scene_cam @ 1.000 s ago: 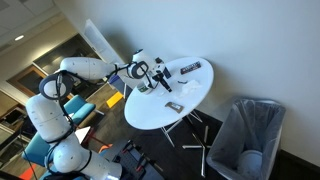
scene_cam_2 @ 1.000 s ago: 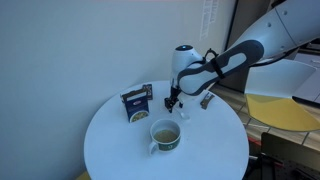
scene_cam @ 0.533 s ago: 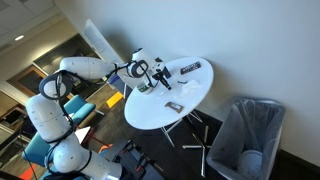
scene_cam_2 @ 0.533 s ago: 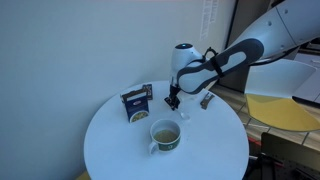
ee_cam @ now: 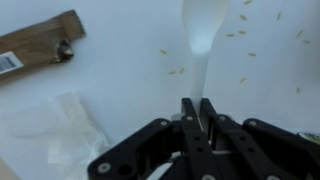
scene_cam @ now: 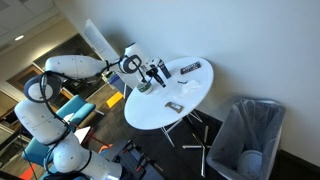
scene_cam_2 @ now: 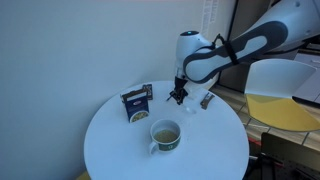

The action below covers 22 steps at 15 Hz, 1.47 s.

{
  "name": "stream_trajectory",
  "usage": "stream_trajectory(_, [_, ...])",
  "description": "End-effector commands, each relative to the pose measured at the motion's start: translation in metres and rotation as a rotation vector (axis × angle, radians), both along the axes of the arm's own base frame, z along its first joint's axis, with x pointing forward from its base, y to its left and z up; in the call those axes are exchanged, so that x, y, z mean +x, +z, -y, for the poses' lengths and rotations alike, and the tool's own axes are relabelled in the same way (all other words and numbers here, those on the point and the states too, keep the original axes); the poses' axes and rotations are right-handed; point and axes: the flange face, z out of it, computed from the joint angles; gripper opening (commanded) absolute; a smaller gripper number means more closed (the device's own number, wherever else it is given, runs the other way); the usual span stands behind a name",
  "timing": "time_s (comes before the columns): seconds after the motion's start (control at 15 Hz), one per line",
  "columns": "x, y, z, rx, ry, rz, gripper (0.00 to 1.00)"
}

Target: Move the spoon forward

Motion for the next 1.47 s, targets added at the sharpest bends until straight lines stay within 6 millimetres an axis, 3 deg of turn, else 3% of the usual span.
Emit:
stream_trajectory(0.0, [-0.063, 0.055, -0.005, -0.030, 0.154, -0.040, 0.03])
stream_trajectory(0.13, [-0.092, 0.075, -0.013, -0.044, 0.234, -0.064, 0.03])
stream_trajectory(0.4, [-0.139, 0.079, -0.031, -0.052, 0.268, -0.102, 0.03])
stream_trajectory(0.67, [-0.175, 0.047, -0.023, -0.038, 0.154, -0.085, 0.03])
stream_trajectory(1.07, [-0.198, -0.005, 0.016, -0.028, -0.115, 0.084, 0.03])
stream_trajectory(1.4, [-0.222, -0.037, 0.047, 0.010, -0.410, 0.040, 0.03])
